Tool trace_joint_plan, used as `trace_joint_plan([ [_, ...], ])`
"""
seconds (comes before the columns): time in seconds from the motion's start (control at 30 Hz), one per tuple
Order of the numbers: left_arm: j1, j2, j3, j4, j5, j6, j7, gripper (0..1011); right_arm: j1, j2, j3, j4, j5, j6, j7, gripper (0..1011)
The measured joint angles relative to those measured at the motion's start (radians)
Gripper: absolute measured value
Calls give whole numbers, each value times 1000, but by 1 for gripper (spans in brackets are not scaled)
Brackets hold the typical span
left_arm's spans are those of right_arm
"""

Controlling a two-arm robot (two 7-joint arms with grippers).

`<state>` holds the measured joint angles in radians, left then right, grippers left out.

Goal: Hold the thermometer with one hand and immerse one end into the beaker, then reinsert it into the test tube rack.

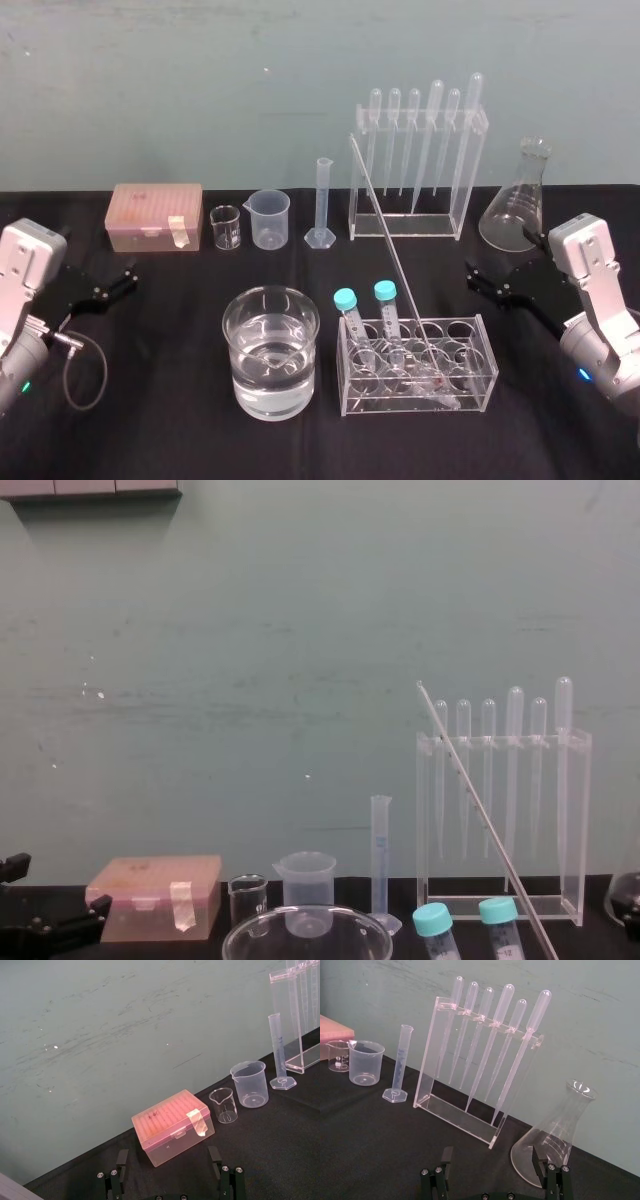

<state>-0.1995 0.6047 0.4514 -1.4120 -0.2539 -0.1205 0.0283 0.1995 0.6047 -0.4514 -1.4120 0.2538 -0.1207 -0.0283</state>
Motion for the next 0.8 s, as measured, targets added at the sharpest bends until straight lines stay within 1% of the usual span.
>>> trace_joint_plan([
  [0.8,0,0,0,0,0,0,0,1008,0,0,0,0,0,0,0,1002],
])
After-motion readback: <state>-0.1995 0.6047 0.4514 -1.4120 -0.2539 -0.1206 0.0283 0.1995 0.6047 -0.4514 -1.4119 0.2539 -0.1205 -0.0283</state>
